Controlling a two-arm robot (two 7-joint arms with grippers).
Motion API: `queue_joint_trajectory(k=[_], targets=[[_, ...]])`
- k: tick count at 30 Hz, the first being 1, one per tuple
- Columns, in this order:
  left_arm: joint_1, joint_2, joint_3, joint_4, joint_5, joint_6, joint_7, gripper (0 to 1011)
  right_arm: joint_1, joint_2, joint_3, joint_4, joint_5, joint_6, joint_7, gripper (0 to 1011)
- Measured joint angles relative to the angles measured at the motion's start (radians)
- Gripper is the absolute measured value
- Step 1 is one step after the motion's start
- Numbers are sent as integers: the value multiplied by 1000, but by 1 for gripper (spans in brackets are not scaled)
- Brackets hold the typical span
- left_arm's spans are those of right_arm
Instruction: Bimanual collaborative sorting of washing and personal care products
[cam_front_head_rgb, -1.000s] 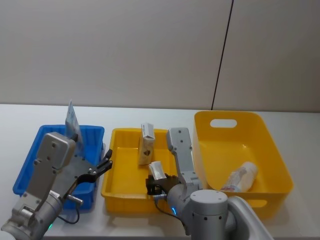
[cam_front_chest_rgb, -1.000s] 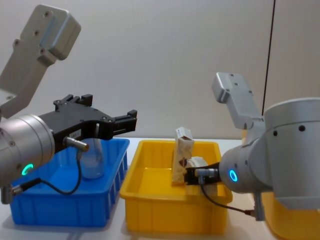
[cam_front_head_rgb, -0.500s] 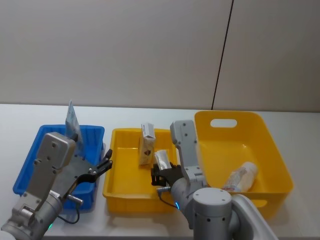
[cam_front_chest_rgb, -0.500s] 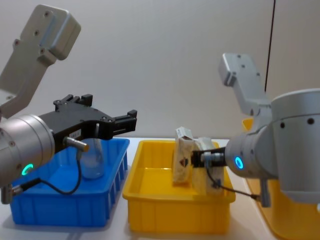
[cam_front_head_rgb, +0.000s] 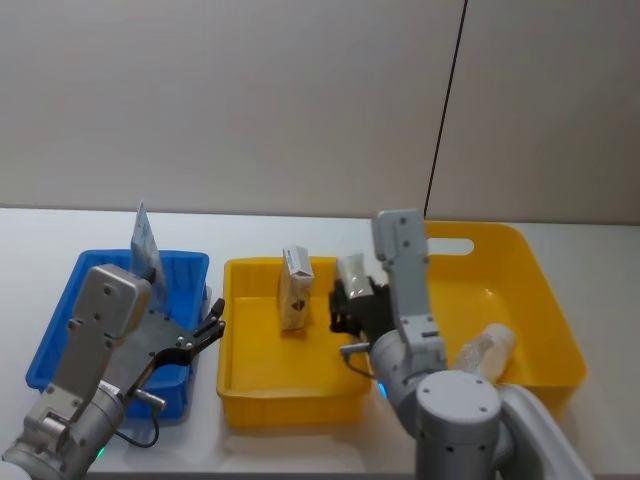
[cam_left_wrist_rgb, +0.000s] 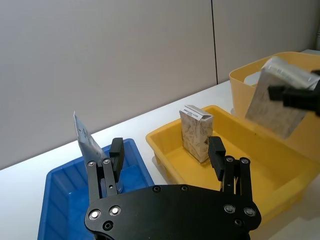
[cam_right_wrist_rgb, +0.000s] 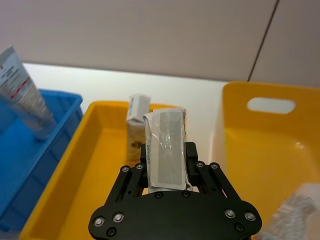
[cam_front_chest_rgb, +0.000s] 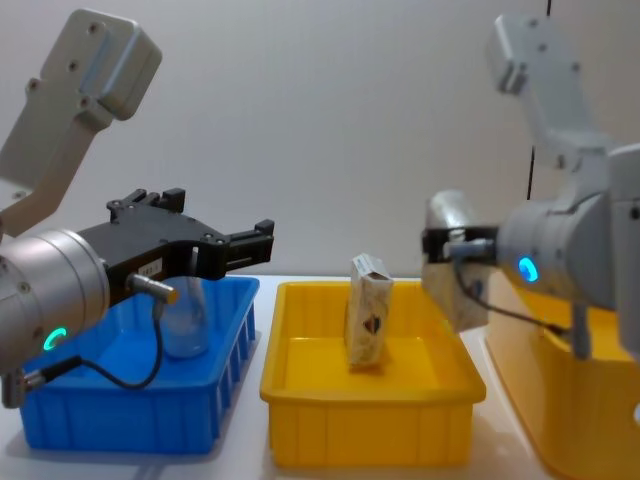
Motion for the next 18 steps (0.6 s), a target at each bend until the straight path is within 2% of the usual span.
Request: queue_joint_trajectory(k=[6,14,18], targets=[[0,0,0,0,0,0,0,1001,-28,27,23,-64,-23,-29,-22,362],[0,0,0,0,0,0,0,1001,-68,60,72,-142,-50,-55,-59,362],[0,0,0,0,0,0,0,1001,-94,78,116,-182,-59,-63,-82,362]])
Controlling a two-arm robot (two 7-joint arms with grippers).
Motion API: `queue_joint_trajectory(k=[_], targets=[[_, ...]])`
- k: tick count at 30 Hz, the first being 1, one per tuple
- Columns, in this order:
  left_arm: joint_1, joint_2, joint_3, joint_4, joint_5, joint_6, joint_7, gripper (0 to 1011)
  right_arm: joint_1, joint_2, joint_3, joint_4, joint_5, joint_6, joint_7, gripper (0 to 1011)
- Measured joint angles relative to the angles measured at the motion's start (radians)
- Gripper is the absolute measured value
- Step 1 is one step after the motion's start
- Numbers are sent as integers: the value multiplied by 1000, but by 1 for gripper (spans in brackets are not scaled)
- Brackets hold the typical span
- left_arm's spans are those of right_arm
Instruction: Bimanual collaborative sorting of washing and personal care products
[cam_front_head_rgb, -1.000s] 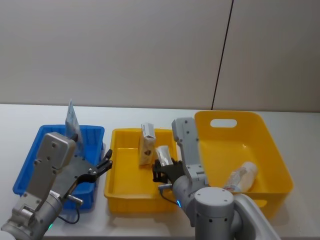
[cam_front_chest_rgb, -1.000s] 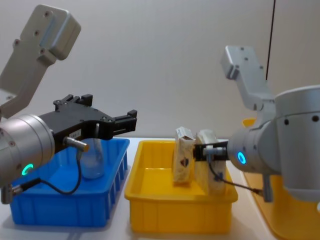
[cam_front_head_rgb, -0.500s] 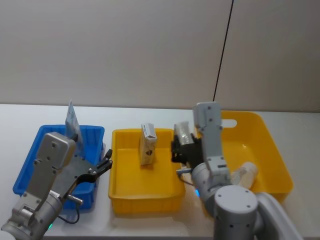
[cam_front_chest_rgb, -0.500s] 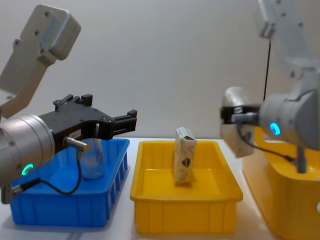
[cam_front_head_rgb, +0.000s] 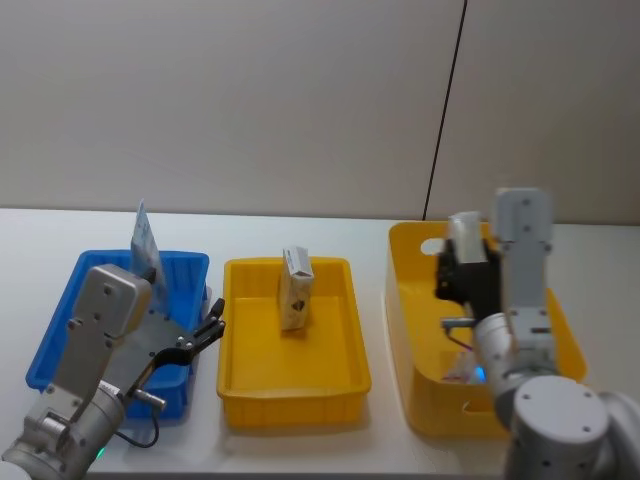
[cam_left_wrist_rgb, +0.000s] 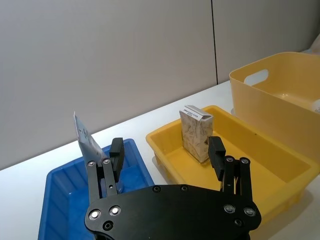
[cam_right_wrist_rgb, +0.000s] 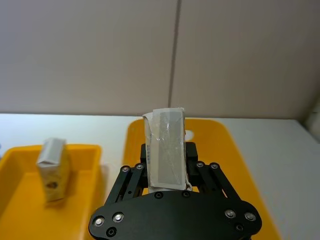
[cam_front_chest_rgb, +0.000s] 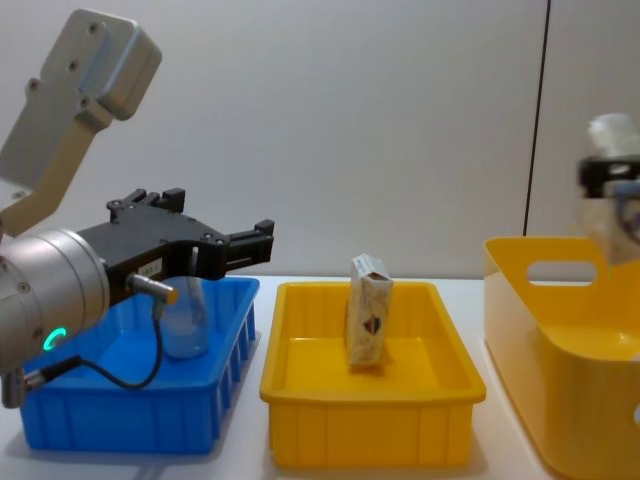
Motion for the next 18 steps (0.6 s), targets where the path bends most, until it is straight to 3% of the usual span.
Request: queue_joint_trajectory(k=[5,10,11,18], targets=[[0,0,0,0,0,0,0,1001,-21,16,50,-26,2,-5,-11,368],[0,0,0,0,0,0,0,1001,-40,31,97,-44,15,-15,-11,544],[0,0,0,0,0,0,0,1001,-43,33,103,-46,17,-16,-10,616],[0,0,0,0,0,0,0,1001,-59,44,143,-58,32,-24,-2,799]])
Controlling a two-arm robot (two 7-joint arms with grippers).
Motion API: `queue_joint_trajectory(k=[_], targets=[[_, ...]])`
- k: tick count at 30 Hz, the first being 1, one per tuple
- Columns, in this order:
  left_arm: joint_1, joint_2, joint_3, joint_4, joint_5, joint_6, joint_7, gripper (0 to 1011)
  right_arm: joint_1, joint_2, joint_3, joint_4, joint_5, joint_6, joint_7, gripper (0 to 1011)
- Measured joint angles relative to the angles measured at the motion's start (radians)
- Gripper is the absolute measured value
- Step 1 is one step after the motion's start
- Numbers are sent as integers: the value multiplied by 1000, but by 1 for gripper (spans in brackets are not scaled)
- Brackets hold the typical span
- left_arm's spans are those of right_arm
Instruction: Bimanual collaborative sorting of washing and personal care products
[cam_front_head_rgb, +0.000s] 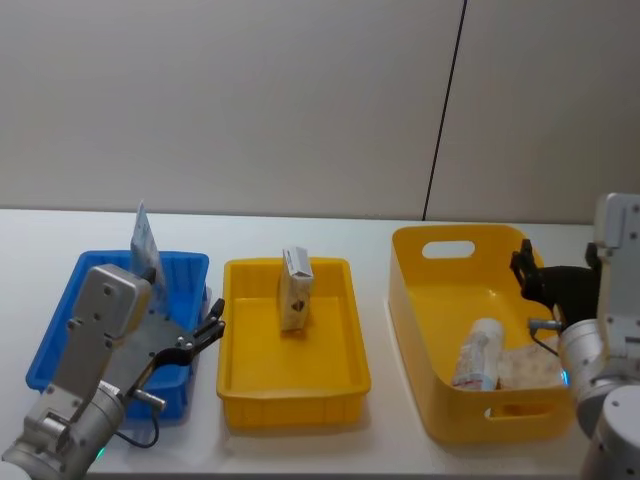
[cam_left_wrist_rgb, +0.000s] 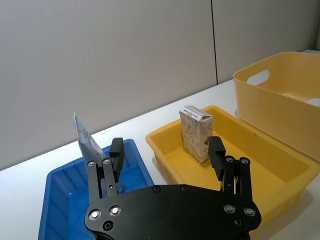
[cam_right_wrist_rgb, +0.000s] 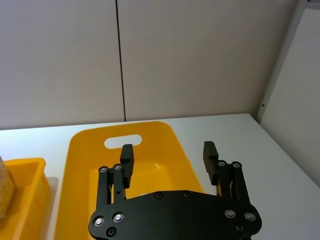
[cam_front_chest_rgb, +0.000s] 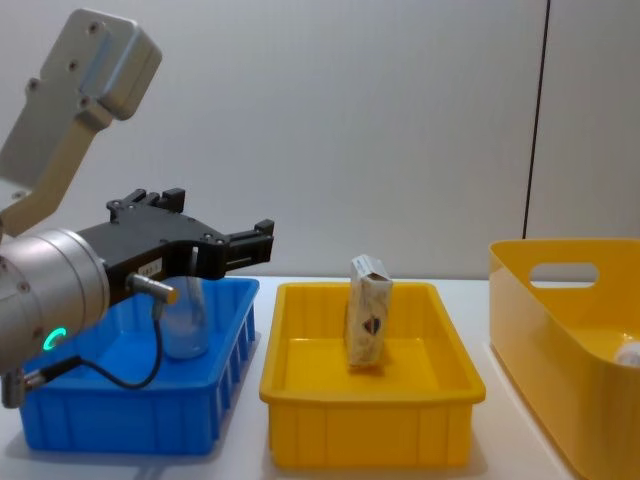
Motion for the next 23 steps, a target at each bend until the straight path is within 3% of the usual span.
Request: queue_joint_trajectory(k=[8,23], targets=[[0,0,0,0,0,0,0,1001,-9,6,21,-7,8,-5,4,1003],[0,0,0,0,0,0,0,1001,-16,12,40,-13,14,-9,8,1004]])
